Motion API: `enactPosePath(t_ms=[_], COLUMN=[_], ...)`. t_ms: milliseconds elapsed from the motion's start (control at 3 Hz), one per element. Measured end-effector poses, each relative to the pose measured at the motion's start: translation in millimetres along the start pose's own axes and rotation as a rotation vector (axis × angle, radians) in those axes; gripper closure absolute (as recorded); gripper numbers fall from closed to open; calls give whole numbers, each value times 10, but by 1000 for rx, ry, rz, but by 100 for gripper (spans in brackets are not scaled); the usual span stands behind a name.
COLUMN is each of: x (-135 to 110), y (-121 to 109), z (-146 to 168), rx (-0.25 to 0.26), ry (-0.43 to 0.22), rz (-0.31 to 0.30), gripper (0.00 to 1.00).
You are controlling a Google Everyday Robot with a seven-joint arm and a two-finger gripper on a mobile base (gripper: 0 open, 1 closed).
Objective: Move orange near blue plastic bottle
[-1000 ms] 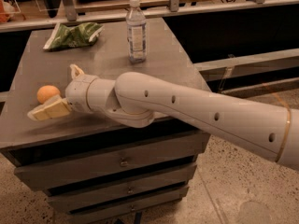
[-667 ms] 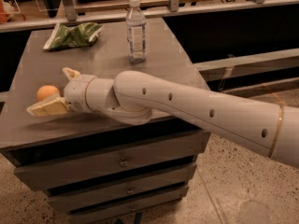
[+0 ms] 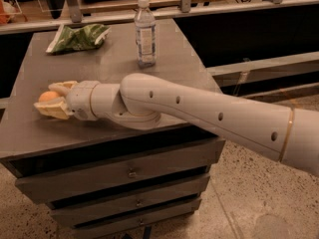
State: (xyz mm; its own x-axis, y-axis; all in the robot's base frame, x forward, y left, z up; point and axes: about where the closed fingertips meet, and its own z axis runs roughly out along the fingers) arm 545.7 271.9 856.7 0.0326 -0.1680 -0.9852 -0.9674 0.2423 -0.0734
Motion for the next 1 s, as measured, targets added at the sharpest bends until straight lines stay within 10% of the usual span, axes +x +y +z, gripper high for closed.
enactPosePath(t_ms=[333,1000], x=[-12,-33], y=[50,71], z=[39,75], rx=[-48,-81], ry=[0,1], rz=[-10,-18], gripper=[63,17])
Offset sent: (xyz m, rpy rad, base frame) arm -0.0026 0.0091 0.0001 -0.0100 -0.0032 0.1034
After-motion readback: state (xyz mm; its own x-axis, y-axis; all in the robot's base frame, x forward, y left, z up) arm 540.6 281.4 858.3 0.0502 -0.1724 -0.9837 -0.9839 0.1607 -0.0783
